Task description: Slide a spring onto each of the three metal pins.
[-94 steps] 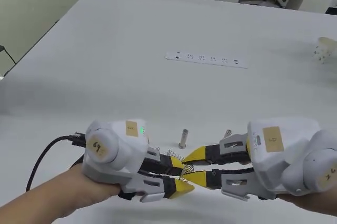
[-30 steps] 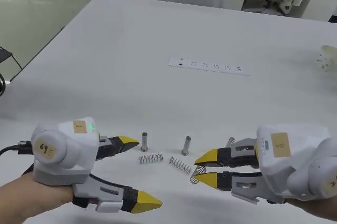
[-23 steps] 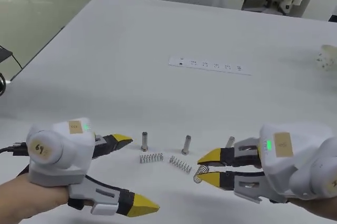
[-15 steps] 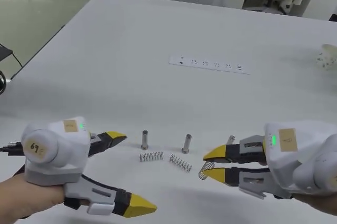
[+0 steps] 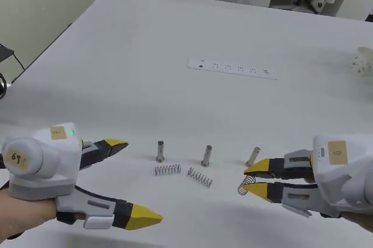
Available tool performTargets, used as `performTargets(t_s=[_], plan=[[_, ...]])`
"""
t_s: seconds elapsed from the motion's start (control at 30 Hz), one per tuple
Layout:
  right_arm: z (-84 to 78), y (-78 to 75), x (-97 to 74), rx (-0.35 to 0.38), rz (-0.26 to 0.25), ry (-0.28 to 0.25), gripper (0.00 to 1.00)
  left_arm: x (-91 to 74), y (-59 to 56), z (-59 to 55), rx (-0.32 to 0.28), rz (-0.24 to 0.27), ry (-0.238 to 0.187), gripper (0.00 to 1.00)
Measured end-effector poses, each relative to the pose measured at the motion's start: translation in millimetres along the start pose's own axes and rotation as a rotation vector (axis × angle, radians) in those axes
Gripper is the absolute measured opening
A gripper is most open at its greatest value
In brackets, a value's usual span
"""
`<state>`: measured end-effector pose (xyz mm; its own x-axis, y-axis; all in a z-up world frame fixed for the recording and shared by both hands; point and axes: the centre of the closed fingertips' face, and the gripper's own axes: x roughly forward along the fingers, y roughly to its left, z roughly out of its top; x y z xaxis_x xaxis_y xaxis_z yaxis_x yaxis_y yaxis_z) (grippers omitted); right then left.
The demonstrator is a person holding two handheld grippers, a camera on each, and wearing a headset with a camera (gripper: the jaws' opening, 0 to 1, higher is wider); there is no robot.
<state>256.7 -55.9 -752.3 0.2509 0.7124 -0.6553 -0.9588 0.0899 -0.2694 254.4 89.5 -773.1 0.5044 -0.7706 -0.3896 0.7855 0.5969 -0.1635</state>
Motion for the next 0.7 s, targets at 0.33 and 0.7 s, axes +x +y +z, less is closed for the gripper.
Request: performTargets(t_s=[0.33,0.7], plan=[[-12.6,-21.4,-6.2,0.029,-0.036,0.025,0.07,-3.9,0.3,-0.3,-0.014,0.015,-0.012,0.98],[-15.4,-60.2,-18.7,0.039,-0.098,0.042,0.07,-6.5,0.5,-4.0,-0.028,0.025,-0.014,0.98]])
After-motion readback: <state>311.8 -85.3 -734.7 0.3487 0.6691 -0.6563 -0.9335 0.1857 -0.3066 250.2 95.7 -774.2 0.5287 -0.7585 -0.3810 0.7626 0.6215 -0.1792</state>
